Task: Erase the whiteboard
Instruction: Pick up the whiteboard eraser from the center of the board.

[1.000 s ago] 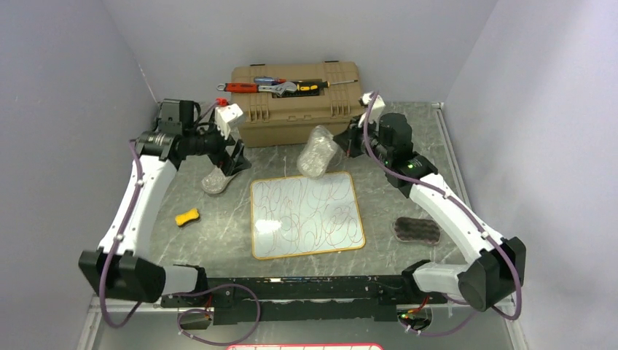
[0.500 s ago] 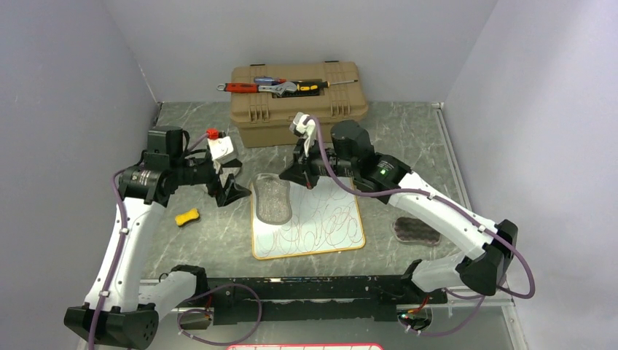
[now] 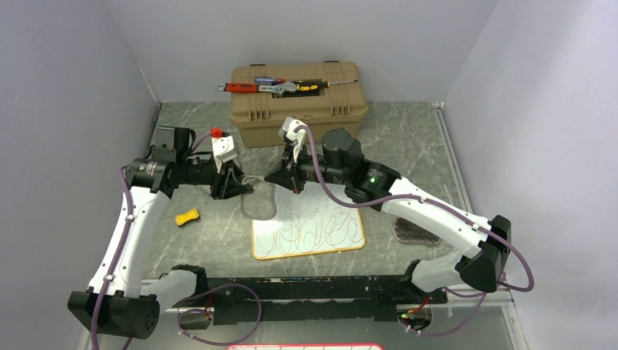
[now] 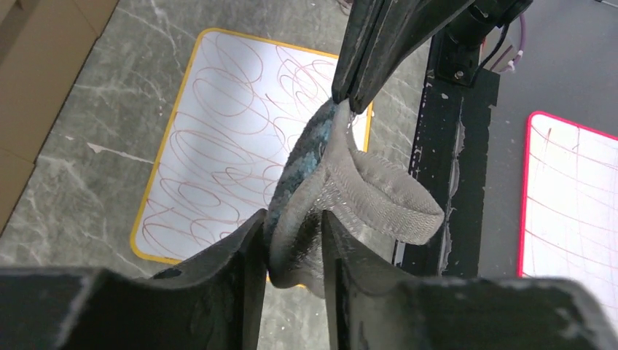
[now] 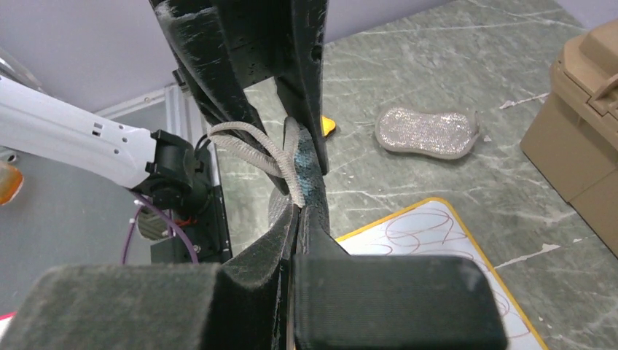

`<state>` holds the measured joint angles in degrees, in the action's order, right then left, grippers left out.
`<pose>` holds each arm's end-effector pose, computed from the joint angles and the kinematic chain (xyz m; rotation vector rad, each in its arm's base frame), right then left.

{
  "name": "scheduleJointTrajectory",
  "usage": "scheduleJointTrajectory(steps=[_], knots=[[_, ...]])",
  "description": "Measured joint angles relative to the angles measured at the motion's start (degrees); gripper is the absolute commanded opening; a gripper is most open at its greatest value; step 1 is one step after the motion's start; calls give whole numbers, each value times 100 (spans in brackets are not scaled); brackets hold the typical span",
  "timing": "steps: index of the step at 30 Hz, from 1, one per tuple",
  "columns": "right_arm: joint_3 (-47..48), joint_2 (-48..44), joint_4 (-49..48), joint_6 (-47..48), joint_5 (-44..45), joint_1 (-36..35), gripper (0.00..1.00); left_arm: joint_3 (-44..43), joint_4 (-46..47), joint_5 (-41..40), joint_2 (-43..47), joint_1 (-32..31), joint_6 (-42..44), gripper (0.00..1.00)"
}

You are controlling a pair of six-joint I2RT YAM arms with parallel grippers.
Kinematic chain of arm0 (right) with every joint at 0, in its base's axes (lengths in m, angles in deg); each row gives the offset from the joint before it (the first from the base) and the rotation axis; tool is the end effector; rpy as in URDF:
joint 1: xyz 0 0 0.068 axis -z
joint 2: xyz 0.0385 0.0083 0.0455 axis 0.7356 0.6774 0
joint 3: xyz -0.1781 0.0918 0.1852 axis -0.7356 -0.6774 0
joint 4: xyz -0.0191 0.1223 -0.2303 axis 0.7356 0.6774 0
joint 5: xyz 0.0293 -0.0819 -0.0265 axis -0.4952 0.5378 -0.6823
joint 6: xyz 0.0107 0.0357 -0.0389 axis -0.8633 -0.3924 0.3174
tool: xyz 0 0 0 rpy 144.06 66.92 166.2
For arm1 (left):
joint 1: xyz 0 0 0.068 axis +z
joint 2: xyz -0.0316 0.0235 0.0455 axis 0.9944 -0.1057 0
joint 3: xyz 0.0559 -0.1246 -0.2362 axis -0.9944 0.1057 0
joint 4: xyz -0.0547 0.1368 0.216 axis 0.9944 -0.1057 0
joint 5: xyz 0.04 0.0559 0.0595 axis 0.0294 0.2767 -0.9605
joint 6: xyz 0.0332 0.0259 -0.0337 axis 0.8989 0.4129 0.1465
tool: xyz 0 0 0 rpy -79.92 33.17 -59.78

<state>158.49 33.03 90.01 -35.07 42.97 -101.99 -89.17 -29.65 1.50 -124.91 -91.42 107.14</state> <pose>0.1721 0.2647 0.3997 -1.0422 1.5757 1.0641 0.1802 -0.0546 0.3750 1.1771 1.7300 -0.9438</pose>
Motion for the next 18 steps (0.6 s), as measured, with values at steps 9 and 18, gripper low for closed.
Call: scheduleJointTrajectory(steps=[9, 18], knots=[[-175, 22, -420, -1064, 1064, -31, 77, 162, 745, -407, 37, -48, 63, 2], [-175, 129, -466, -3348, 2162, -26, 81, 1499, 3567, -1871, 651, -160, 767, 2]])
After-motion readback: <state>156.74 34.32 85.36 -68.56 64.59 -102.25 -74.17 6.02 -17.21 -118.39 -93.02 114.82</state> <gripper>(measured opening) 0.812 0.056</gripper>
